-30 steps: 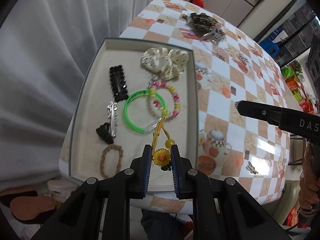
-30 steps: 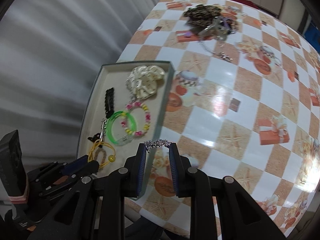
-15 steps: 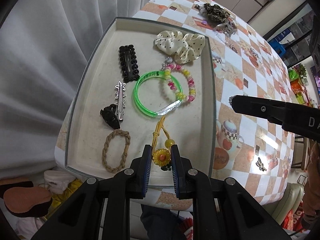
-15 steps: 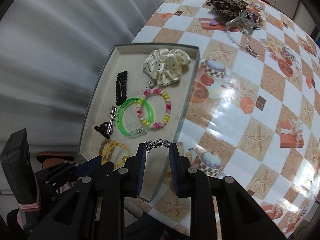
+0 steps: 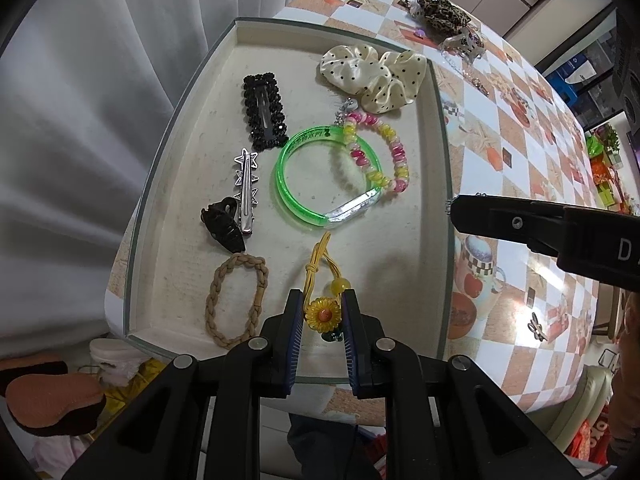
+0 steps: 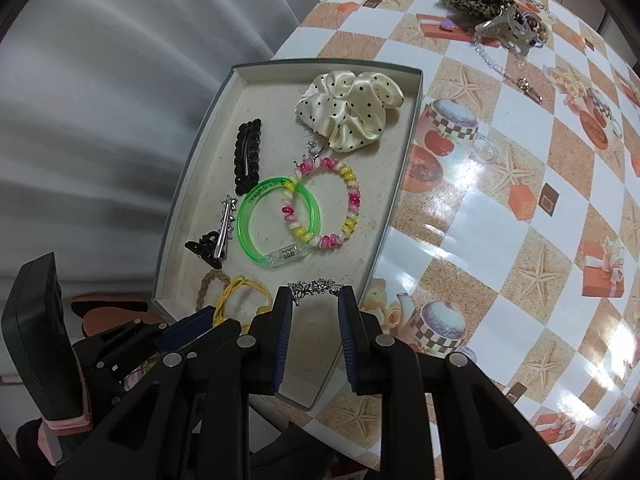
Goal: Organize jewelry
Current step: 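Carry the hair tie and silver ring into the tray and open both tools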
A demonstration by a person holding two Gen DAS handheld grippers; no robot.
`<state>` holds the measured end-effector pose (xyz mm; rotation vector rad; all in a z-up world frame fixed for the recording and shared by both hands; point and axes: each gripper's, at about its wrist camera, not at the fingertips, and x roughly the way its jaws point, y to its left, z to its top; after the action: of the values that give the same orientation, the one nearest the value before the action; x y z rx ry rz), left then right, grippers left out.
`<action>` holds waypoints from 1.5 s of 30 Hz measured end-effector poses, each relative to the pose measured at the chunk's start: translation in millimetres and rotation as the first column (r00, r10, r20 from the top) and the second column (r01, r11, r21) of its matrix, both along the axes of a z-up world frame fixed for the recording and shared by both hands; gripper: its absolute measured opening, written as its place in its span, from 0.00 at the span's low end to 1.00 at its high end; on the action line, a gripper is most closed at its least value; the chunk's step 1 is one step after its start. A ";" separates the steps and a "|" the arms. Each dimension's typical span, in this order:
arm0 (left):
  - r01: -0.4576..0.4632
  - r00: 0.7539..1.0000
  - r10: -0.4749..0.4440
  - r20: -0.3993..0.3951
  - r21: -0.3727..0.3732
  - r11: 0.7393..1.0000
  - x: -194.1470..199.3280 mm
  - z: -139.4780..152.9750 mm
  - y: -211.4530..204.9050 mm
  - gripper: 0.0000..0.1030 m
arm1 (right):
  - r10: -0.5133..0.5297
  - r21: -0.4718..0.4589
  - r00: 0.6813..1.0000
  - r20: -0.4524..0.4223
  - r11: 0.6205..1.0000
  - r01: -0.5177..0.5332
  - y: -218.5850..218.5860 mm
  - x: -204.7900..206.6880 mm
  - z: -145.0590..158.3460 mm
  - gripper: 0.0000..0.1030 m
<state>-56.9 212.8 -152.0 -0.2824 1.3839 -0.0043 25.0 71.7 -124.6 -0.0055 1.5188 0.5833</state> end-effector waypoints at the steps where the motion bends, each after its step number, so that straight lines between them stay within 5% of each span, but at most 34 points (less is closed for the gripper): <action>1: 0.000 1.000 0.000 -0.001 0.002 1.000 -0.1 -1.4 0.5 0.24 | -0.003 0.001 1.000 -0.006 1.000 0.003 0.4 0.4 -2.5 0.24; 31: 0.019 0.998 -0.014 -0.057 0.096 0.995 -0.6 -34.5 4.4 0.24 | 0.028 -0.079 0.997 -0.069 0.996 -0.034 49.1 -1.0 -69.8 0.26; 36: 0.016 0.998 -0.009 -0.062 0.113 0.994 2.6 -32.9 -0.3 0.24 | 0.028 -0.068 0.996 -0.081 0.997 -0.034 63.6 2.3 -68.6 0.44; 45: -0.001 0.998 0.009 -0.056 0.136 0.991 0.2 -18.1 0.7 0.27 | -0.010 0.002 0.998 -0.057 1.000 0.010 48.3 18.6 -27.8 0.53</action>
<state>-56.7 213.5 -170.1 -0.1730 1.4324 0.1029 43.6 120.0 -152.5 0.0205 1.5731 0.5810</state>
